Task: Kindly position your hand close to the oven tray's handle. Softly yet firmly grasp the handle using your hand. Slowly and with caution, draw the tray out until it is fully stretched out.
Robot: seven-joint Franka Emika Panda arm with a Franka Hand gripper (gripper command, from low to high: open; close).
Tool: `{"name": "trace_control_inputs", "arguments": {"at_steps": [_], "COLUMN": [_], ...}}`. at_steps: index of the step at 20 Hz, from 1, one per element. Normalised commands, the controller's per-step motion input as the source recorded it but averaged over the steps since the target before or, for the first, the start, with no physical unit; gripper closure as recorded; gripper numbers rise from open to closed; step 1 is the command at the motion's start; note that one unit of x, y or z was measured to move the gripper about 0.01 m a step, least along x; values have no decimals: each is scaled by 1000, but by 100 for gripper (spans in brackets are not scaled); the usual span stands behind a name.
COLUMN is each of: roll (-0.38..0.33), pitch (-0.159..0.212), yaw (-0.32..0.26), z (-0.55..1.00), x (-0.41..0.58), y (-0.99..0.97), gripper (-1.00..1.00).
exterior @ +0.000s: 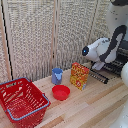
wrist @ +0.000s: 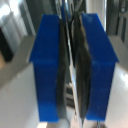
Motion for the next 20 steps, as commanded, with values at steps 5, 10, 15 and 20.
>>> {"name": "trace_control_inputs", "arguments": {"at_steps": [5,10,15,20], "roll": [109,17,-5,0], "pitch": [1,29,24,9], "yaw": [0,-6,0,-47], "z": [121,-6,24,147], "x": [23,72,135,31], "y": [643,276,22,0], "gripper": [100,100,-100,-100]}}
